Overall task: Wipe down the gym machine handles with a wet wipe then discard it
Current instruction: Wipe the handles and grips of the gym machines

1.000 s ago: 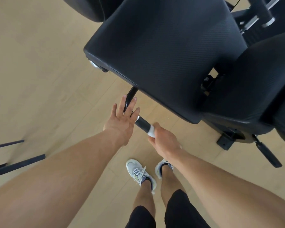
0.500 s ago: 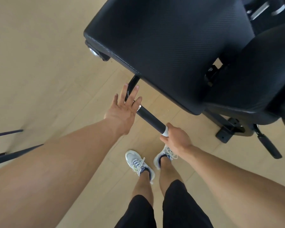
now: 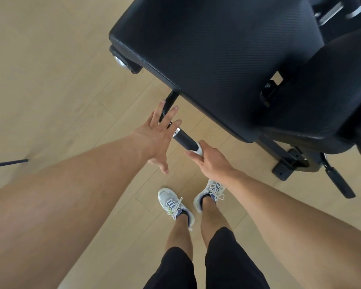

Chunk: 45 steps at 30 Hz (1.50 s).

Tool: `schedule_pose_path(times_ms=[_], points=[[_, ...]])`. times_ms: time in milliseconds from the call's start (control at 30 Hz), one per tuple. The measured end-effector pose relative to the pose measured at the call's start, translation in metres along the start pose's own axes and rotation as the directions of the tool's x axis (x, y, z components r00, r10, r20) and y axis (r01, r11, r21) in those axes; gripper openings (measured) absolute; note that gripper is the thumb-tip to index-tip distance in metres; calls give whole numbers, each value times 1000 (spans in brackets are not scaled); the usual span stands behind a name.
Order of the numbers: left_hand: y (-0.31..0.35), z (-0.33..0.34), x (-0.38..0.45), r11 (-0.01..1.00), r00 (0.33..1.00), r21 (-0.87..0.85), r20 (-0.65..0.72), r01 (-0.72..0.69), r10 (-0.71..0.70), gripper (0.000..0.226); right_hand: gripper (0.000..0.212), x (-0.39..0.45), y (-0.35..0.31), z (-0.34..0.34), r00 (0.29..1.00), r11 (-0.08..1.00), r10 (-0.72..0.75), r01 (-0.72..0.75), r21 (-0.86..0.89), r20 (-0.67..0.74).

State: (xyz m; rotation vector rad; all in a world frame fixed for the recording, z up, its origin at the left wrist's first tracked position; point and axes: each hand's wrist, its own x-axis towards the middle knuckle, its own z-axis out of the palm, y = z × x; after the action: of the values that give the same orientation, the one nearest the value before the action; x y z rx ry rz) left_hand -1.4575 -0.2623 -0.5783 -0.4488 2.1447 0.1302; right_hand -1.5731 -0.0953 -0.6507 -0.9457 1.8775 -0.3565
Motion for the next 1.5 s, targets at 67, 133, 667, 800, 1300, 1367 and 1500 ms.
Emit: schedule_pose_path(times_ms=[67, 133, 667, 800, 1300, 1367, 1500], points=[[1, -2, 1, 1000, 1000, -8, 22, 3, -2, 153, 49, -6, 1, -2, 999, 1000, 2, -1, -17, 40], [1, -3, 3, 1000, 1000, -6, 27, 6, -6, 154, 45, 2, -13, -5, 998, 999, -42, 43, -22, 46], [8, 4, 4, 998, 998, 7, -24, 60, -60, 154, 42, -1, 11, 0, 998, 978, 61, -62, -198, -9], [8, 0, 2, 998, 998, 19, -9, 60, -60, 156, 26, 46, -66, -2, 990, 947, -140, 130, -295, -13], [1, 13, -1, 978, 989, -207, -150, -37, 6, 156, 18, 42, -62, 1, 997, 1000, -12, 10, -29, -75], [-4, 13, -4, 966, 982, -246, -185, -83, 37, 152, 16, 47, -69, 3, 993, 1000, -17, 17, 0, -115], [-4, 31, -20, 935, 953, -330, -300, -131, 28, 140, 17, 13, -9, 11, 994, 998, -5, -1, -61, -108]])
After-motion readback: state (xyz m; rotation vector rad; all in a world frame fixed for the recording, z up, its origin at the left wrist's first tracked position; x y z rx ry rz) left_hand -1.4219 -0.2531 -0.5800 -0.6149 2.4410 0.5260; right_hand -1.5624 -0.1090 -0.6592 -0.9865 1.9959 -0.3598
